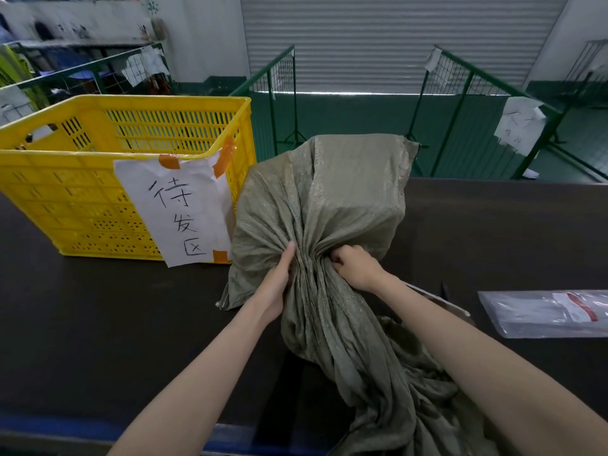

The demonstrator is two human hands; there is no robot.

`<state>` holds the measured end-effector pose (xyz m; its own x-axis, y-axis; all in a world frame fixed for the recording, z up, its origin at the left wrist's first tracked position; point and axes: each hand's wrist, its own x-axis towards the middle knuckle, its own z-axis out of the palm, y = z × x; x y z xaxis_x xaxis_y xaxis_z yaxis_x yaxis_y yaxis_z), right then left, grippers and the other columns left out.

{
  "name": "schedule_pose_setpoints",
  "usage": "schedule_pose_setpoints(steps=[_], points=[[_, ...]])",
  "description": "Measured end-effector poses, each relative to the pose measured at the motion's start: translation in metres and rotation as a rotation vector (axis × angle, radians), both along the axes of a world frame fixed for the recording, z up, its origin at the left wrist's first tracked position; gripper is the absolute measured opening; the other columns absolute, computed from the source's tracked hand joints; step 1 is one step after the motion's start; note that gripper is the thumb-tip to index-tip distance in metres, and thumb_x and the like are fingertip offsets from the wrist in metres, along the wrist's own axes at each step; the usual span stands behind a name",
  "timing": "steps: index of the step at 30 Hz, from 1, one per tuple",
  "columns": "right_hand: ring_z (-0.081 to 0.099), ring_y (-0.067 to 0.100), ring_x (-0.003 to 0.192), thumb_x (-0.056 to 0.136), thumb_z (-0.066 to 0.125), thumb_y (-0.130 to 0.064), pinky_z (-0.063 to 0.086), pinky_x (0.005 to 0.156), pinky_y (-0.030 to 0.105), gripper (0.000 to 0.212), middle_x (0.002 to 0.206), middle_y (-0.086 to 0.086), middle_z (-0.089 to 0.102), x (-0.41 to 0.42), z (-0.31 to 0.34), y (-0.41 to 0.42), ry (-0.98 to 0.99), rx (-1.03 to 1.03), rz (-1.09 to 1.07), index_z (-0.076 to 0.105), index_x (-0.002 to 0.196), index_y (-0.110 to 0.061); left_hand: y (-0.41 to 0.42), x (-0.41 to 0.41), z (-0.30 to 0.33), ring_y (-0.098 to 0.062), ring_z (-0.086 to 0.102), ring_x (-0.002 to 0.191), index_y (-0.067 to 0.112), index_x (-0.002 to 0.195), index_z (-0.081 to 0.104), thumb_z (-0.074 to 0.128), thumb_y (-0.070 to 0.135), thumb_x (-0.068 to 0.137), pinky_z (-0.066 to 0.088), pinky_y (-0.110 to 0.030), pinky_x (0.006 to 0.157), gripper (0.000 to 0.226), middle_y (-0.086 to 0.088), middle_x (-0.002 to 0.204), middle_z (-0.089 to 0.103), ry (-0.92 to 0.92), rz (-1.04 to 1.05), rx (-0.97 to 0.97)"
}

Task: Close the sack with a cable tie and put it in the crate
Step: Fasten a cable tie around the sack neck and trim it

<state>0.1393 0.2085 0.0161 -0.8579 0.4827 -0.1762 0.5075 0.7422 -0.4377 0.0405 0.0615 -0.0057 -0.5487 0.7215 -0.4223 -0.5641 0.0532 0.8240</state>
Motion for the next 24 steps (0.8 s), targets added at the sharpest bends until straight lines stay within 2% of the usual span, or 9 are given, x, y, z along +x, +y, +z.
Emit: schedule_pose_setpoints(steps=[2,4,8,11,14,16,19,21,24], points=[[0.053,0.038,0.105,0.092,0.047,-0.024,0.043,0.082,0.04,0.02,0.111,0.02,0.058,0.0,-0.001,-0.001,0.013,0.004,-0.012,0.061,0.1,-0.012,-0.003,0.0,-0.006,-0.02,0.062,0.111,0.013,0.124,0.06,0.05,0.061,0.087,0.048,-0.035,0.095,0.062,-0.007,0.118,0.067,-0.079,0.085,-0.001],[0.054,0.039,0.105,0.092,0.047,-0.023,0.043,0.082,0.04,0.019,0.111,0.019,0.059,0.0,-0.001,-0.004,0.026,0.006,-0.014,0.061,0.099,-0.014,-0.002,0.003,-0.01,-0.024,0.062,0.11,0.008,0.124,0.06,0.048,0.051,0.094,0.047,-0.039,0.098,0.054,-0.012,0.119,0.066,-0.137,0.176,-0.026],[0.055,0.038,0.101,0.092,0.047,-0.02,0.043,0.079,0.04,0.017,0.108,0.018,0.06,0.001,0.0,-0.005,0.016,-0.025,0.004,0.063,0.097,-0.015,0.004,0.014,-0.004,-0.025,0.064,0.094,0.003,0.109,0.066,0.049,0.026,0.098,0.053,-0.035,0.082,0.03,-0.013,0.102,0.07,-0.149,0.17,-0.058],[0.056,0.038,0.099,0.091,0.047,-0.019,0.039,0.074,0.036,0.018,0.105,0.017,0.061,0.003,0.002,-0.003,0.014,-0.029,0.011,0.064,0.097,-0.015,0.011,0.013,-0.005,-0.025,0.065,0.09,-0.004,0.115,0.062,0.053,0.013,0.096,0.055,-0.032,0.075,0.027,-0.014,0.101,0.069,-0.047,0.218,-0.117],[0.055,0.037,0.103,0.092,0.047,-0.021,0.042,0.079,0.038,0.022,0.11,0.018,0.06,0.005,0.006,-0.005,0.018,-0.012,0.006,0.064,0.106,-0.016,0.012,0.015,0.0,-0.019,0.063,0.076,-0.003,0.098,0.066,0.05,0.001,0.095,0.054,-0.025,0.063,0.016,-0.01,0.086,0.066,0.058,0.302,-0.138],[0.055,0.038,0.104,0.092,0.047,-0.023,0.044,0.083,0.041,0.022,0.111,0.019,0.06,0.008,0.009,-0.006,0.02,0.012,0.001,0.063,0.106,-0.017,0.007,0.014,0.002,-0.022,0.062,0.078,0.003,0.08,0.066,0.049,0.0,0.095,0.052,-0.028,0.071,0.023,-0.01,0.082,0.065,0.113,0.371,-0.139],[0.053,0.037,0.106,0.093,0.05,-0.028,0.045,0.085,0.042,0.02,0.11,0.018,0.058,0.017,0.016,-0.004,0.013,0.048,-0.023,0.063,0.104,-0.018,-0.005,0.008,0.003,-0.021,0.059,0.081,0.006,0.074,0.066,0.05,0.004,0.095,0.048,-0.031,0.076,0.027,-0.008,0.078,0.065,0.233,0.477,-0.13],[0.053,0.037,0.103,0.093,0.052,-0.032,0.046,0.084,0.042,0.021,0.108,0.017,0.057,0.022,0.02,-0.002,0.011,0.068,-0.042,0.064,0.101,-0.016,-0.011,0.006,0.008,-0.018,0.059,0.074,0.005,0.077,0.068,0.05,0.006,0.095,0.051,-0.029,0.073,0.026,-0.009,0.077,0.065,0.316,0.528,-0.12],[0.055,0.037,0.1,0.092,0.055,-0.038,0.043,0.08,0.039,0.027,0.108,0.016,0.055,0.027,0.029,0.001,0.003,0.121,-0.071,0.063,0.1,-0.013,-0.018,0.002,0.02,-0.008,0.057,0.064,0.006,0.081,0.068,0.053,0.008,0.095,0.049,-0.018,0.06,0.021,-0.003,0.074,0.065,0.43,0.616,-0.104]])
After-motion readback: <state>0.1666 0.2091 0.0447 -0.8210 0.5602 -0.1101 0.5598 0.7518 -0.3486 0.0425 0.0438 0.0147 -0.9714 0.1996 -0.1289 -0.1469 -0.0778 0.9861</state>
